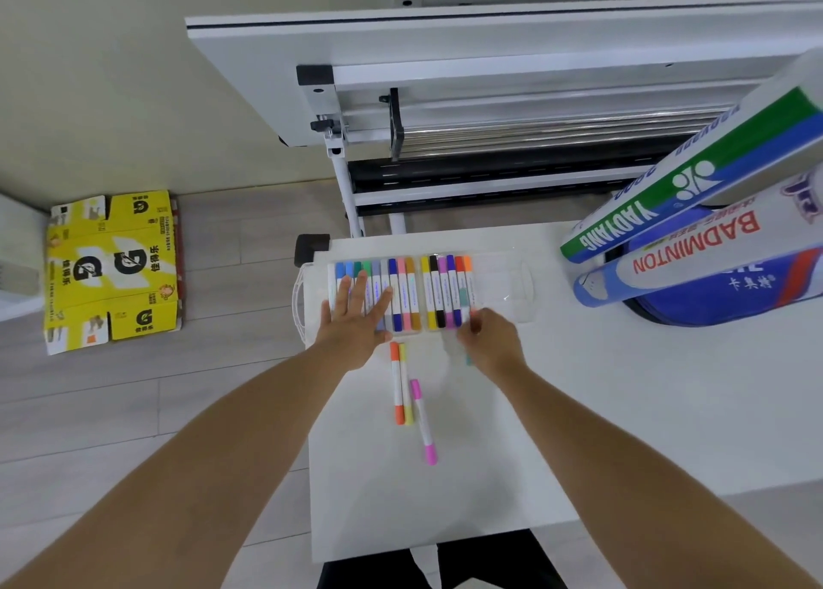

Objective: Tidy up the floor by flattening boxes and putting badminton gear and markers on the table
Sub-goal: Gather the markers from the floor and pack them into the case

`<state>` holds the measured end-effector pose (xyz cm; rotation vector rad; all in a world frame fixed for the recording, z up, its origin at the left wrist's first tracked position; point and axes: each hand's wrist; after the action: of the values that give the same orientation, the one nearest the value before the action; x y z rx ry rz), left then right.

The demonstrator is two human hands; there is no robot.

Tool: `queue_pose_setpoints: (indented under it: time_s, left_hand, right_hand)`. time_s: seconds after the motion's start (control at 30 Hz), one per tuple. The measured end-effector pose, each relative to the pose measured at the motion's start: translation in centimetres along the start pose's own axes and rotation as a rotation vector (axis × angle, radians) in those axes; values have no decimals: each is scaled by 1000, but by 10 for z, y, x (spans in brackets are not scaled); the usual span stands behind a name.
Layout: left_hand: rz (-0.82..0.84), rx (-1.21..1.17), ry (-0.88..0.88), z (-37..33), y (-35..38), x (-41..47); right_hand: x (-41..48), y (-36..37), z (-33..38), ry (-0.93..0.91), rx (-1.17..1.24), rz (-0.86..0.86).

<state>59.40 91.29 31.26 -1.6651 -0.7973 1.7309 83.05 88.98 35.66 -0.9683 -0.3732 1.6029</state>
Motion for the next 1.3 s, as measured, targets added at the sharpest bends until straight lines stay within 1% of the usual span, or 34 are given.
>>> queue_pose_setpoints:
  time_s: [0.1,0.23,0.3,0.43,0.67,0.8,0.93,1.0,1.1,1.17,1.23,1.3]
  left_hand:
    - [-2,1,0,-1,0,1]
    - [-6,9,-3,0,2,3]
    - [-3,8,-3,0,2,3]
    - [-3,11,-8,0,4,4]
    - [9,9,-15,0,5,6]
    - [12,9,-20,0,6,7]
    - [13,2,-23,-1,5,5]
    - [19,1,-24,-2,2,3]
    - [21,-5,-18,-2,-1,1]
    - [21,-18,-16,-1,-1,0]
    - [17,-33,-17,-1,0,1]
    - [18,-45,-14,0,1,1]
  right_hand:
    - [37,-21,-10,27,-31,-14]
    - [75,-25,-19,57,-136,116]
    - [86,-23,-21,71,-143,121]
    - [94,-21,-23,85,-155,88]
    - [100,-26,-32,129,-201,128]
    - [101,-20,-29,143,-257,96]
    - [85,-18,-13,57,-405,38]
    - [68,-11,-5,2,-385,38]
    - [31,11,1,-50,-281,106]
    - [4,28,8,-47,-217,197]
    - [-19,48,12,-39,-221,316]
    - [-36,66,12,-33,-283,416]
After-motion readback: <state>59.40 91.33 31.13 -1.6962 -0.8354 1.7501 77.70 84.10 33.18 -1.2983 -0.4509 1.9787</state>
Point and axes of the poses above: each hand's wrist, its own x-axis towards the middle knuckle, its own y-axis out of the palm, z = x × y, and after that the axes turned 15 degrees about -y, right-handed
